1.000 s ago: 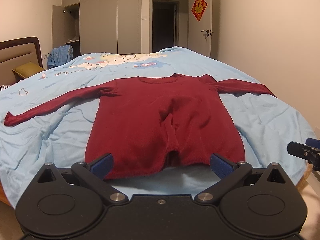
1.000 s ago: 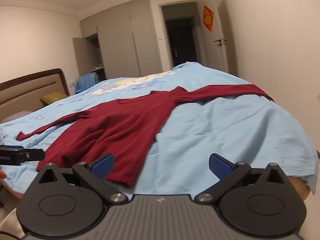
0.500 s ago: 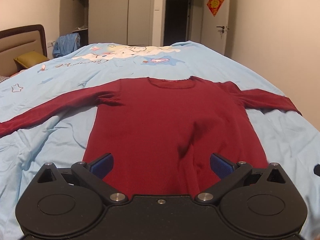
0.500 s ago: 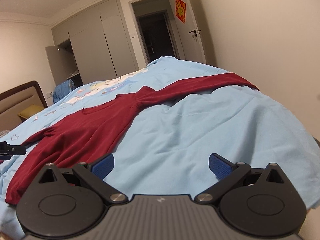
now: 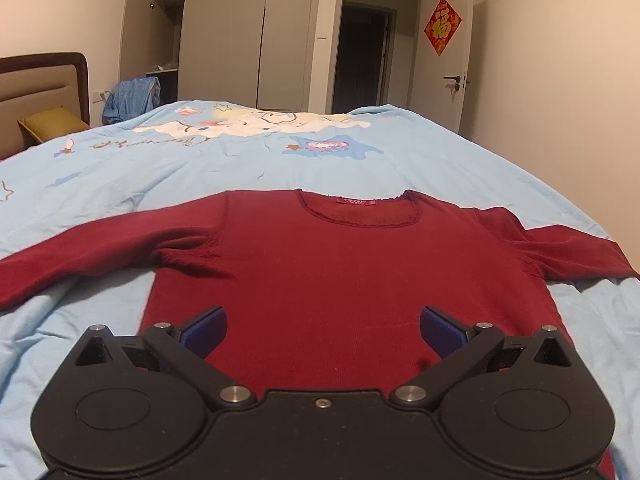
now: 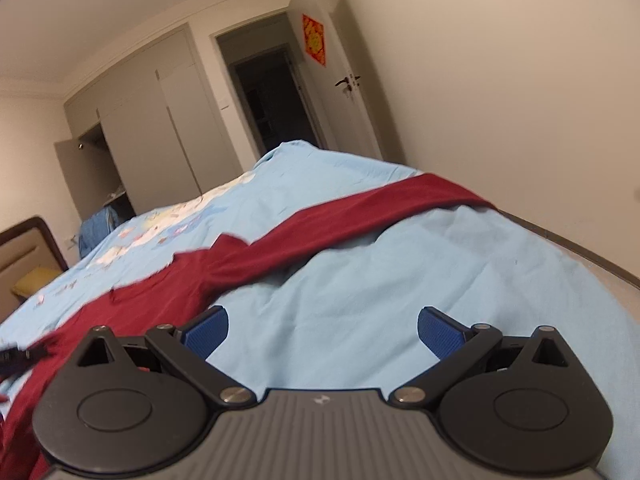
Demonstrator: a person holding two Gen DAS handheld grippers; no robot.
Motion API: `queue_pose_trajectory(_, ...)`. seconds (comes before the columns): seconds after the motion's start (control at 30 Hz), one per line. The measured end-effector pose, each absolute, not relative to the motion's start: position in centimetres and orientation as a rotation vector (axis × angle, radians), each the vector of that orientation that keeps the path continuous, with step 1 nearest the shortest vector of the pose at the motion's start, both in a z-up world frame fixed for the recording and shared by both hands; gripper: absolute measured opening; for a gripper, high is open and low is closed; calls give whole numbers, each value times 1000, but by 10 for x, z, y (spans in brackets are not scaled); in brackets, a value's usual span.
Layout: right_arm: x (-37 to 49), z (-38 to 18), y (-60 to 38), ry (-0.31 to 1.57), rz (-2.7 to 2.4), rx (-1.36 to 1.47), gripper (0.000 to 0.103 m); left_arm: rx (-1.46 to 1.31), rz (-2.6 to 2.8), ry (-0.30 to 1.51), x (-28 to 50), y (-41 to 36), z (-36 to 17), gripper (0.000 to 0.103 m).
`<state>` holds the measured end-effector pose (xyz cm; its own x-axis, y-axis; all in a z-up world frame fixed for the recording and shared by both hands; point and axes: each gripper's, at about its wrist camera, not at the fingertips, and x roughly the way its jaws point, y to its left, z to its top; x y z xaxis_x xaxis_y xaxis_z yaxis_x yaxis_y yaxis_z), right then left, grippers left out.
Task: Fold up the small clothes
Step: 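Move the right tool toward the sweater's sleeve cuff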
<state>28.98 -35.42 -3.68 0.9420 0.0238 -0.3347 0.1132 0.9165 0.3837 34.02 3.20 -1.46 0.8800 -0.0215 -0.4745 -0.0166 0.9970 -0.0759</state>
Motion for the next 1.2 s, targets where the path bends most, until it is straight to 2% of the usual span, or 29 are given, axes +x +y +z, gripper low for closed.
queue_pose_trajectory(0.17,335,-25,-387,300,-55,435,103,-106,-15,542,357,31,-41,102)
queue_pose_trajectory(0.4,405,-23,-424,365,-105,444,103,-52,8,533,359,24,-69,103)
queue_pose_trajectory(0.53,434,-36,-459,400,-184,587,103,-58,5,529,359,27,-72,103)
queue_pose_trajectory(0.77,474,-59,-490,445,-265,630,103,-47,10,529,358,24,-74,103)
queue_pose_trajectory(1.03,494,-96,-528,358,-344,902,103,-40,13,529,358,23,-75,103)
queue_pose_trajectory(1.1,496,-101,-534,328,-370,939,99,-38,14,528,358,23,-75,103)
queue_pose_trajectory(1.17,499,-105,-539,310,-418,969,84,-38,15,527,358,23,-76,103)
queue_pose_trajectory(1.2,501,-107,-541,310,-444,978,81,-38,15,527,358,23,-76,103)
